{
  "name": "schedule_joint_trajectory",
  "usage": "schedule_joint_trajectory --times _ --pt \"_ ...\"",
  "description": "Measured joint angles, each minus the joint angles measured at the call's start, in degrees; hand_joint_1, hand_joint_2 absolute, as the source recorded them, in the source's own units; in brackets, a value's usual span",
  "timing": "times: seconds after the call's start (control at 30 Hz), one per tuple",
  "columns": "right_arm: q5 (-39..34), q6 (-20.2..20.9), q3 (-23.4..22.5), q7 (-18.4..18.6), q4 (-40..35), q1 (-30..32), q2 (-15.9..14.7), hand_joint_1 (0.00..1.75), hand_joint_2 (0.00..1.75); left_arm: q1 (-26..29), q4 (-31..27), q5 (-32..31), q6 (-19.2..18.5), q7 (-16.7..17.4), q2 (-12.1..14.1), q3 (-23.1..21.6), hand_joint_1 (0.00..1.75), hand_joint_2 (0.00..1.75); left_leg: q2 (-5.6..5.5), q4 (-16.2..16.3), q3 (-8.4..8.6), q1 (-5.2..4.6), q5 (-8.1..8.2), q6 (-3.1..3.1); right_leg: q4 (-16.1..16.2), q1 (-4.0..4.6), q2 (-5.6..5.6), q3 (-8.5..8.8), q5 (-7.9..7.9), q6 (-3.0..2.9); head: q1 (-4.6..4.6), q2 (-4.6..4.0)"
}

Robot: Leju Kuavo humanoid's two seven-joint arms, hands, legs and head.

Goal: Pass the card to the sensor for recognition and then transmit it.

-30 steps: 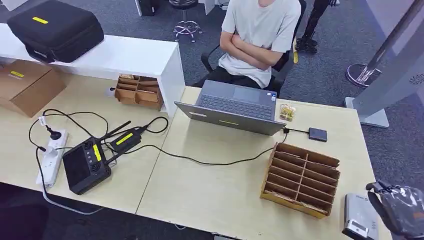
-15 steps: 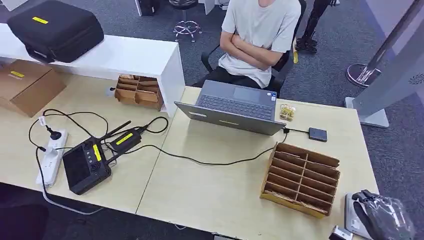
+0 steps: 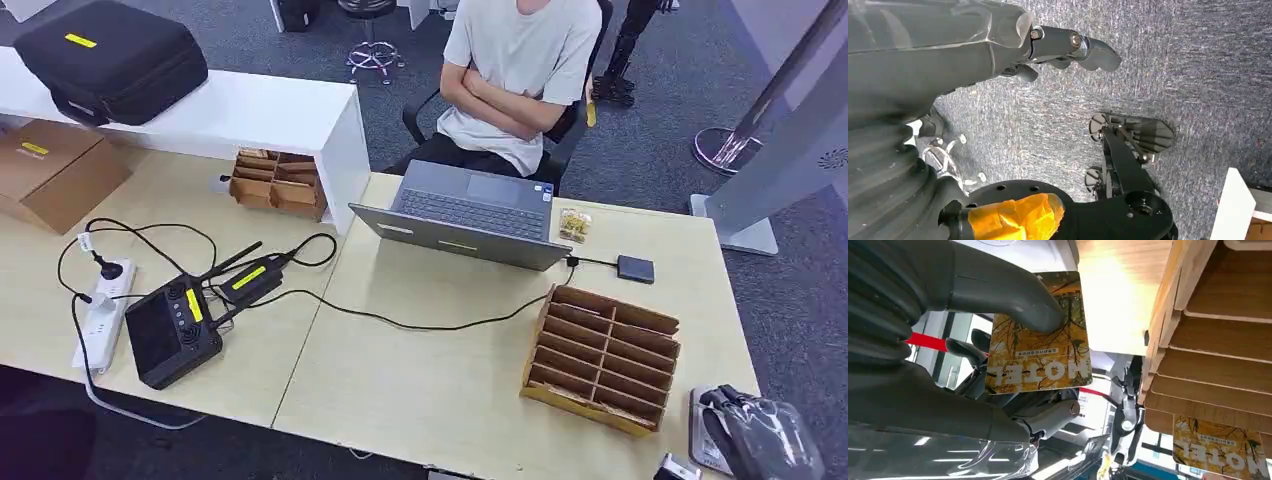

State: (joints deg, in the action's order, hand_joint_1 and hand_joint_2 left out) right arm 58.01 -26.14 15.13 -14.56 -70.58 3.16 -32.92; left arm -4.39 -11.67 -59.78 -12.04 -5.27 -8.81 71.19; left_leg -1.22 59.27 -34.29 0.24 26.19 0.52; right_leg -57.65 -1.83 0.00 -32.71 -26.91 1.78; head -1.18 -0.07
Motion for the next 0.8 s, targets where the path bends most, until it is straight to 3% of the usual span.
schedule_joint_trajectory --times 0.53,0.8 --pt "0.02 0.63 1.51 -0.70 0.64 -1.22 0.42 1.75 1.75 0.00 0.00 -0.55 -0.33 0.00 0.07 0.00 0.00 1.75 0.01 -0.01 -0.05 0.00 0.00 0.00 -0.02 0.00 0.03 0.03 0.01 0.00 0.00 0.00" --pt "-3.48 5.12 3.61 -2.71 -4.40 -13.01 0.33 1.75 1.75 -0.14 0.00 -1.42 -0.68 0.00 0.31 0.00 0.00 1.75 0.27 -0.01 -0.03 0.00 -0.18 0.09 -0.04 0.00 0.26 -0.07 0.22 -0.03 -0.02 0.00"
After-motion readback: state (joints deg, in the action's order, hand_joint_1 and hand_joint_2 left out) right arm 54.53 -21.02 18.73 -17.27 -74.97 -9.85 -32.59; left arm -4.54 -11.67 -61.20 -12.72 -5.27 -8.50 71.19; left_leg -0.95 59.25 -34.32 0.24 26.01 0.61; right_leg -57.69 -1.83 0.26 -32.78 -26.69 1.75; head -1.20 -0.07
